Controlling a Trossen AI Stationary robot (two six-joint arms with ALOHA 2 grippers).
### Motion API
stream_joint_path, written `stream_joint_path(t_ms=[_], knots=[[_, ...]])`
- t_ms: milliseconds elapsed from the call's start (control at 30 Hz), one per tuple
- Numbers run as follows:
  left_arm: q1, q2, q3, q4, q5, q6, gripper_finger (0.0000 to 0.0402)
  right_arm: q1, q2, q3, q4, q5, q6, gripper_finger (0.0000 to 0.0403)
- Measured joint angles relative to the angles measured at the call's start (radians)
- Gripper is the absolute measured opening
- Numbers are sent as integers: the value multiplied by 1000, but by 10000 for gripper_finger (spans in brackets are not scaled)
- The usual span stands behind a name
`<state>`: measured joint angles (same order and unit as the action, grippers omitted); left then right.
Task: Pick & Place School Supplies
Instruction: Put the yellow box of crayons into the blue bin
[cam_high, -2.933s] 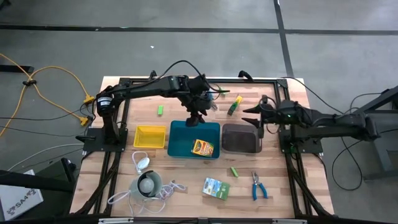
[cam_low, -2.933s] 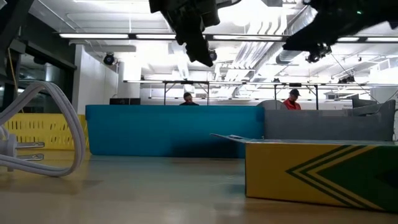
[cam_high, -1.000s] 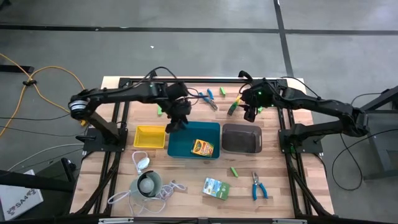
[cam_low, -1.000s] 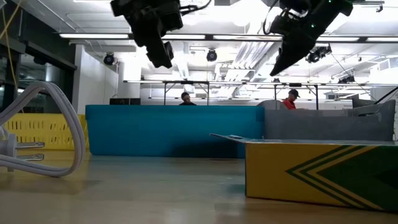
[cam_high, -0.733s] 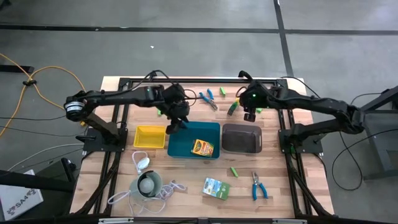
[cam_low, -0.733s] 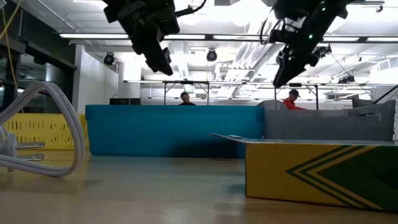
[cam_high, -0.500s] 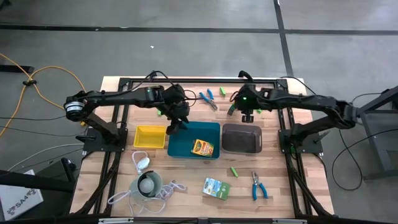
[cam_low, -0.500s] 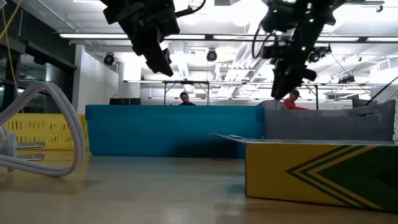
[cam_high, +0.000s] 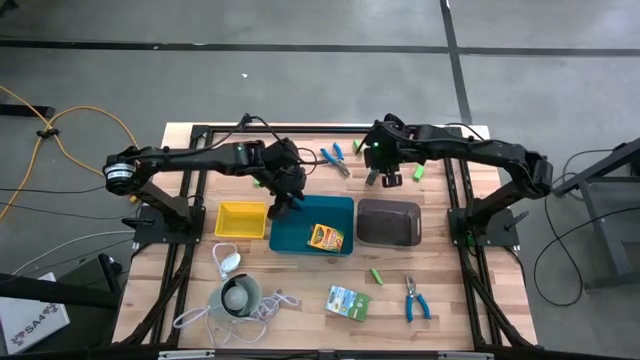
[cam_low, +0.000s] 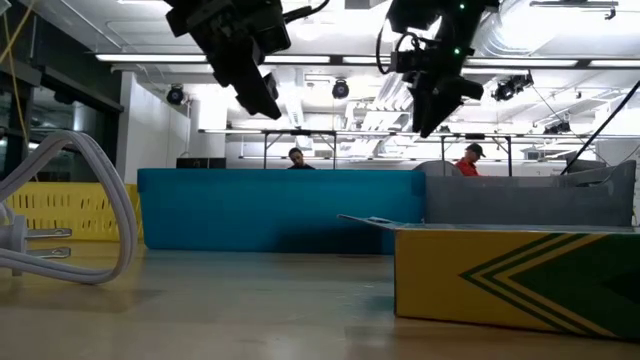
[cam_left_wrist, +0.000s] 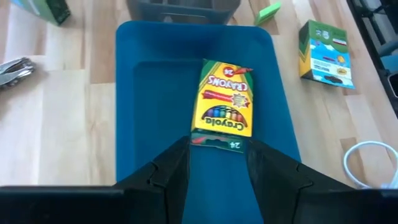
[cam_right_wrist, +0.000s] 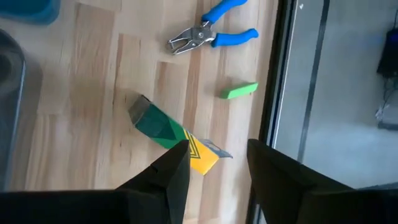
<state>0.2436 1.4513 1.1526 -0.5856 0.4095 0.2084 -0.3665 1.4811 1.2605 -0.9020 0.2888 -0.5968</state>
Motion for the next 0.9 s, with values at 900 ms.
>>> stream_joint_path(t_ms=[900], knots=[[-93,0,1,35,2,-5,150,21,0,0,-31,-44,-427,150]])
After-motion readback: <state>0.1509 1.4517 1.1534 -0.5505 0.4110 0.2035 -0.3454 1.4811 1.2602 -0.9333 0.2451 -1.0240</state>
